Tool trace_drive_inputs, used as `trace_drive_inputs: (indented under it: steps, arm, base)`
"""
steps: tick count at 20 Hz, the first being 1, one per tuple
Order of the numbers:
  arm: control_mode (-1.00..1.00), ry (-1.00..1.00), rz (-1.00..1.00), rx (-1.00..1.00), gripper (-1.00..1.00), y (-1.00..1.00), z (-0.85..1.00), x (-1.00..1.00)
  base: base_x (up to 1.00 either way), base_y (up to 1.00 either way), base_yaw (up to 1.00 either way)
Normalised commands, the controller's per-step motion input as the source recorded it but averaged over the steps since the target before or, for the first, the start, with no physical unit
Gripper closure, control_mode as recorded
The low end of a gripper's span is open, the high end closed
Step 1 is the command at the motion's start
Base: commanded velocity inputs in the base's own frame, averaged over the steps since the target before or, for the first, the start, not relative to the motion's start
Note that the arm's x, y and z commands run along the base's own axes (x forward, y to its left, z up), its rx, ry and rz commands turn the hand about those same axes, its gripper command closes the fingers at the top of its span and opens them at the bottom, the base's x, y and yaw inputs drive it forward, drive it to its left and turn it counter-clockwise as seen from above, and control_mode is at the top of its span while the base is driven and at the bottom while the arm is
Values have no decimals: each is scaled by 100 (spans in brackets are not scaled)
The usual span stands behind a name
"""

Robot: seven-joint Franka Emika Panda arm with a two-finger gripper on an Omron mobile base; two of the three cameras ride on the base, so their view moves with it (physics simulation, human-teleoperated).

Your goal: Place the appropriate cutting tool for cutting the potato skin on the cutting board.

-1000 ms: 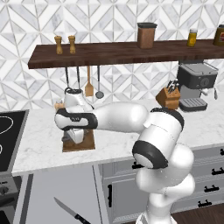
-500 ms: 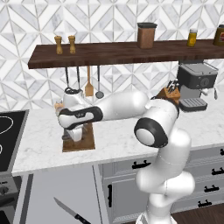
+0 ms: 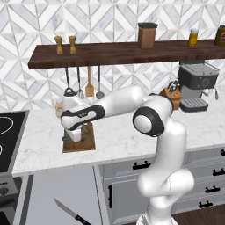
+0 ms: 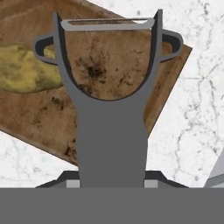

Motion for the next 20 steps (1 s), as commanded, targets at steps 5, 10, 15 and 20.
trace_drive_inputs:
  steps: [5, 10, 15, 20]
  arm:
    - [-100, 2, 0, 0, 100, -19, -23, 15]
    - [-100, 6, 0, 0, 100, -7, -26, 21]
    - [-100, 7, 0, -1, 100, 0, -33, 21]
    - [-100, 6, 0, -1, 100, 0, -31, 15]
  base:
    - [0, 0, 0]
    - [0, 0, 0]
    - [0, 0, 0]
    - [0, 0, 0]
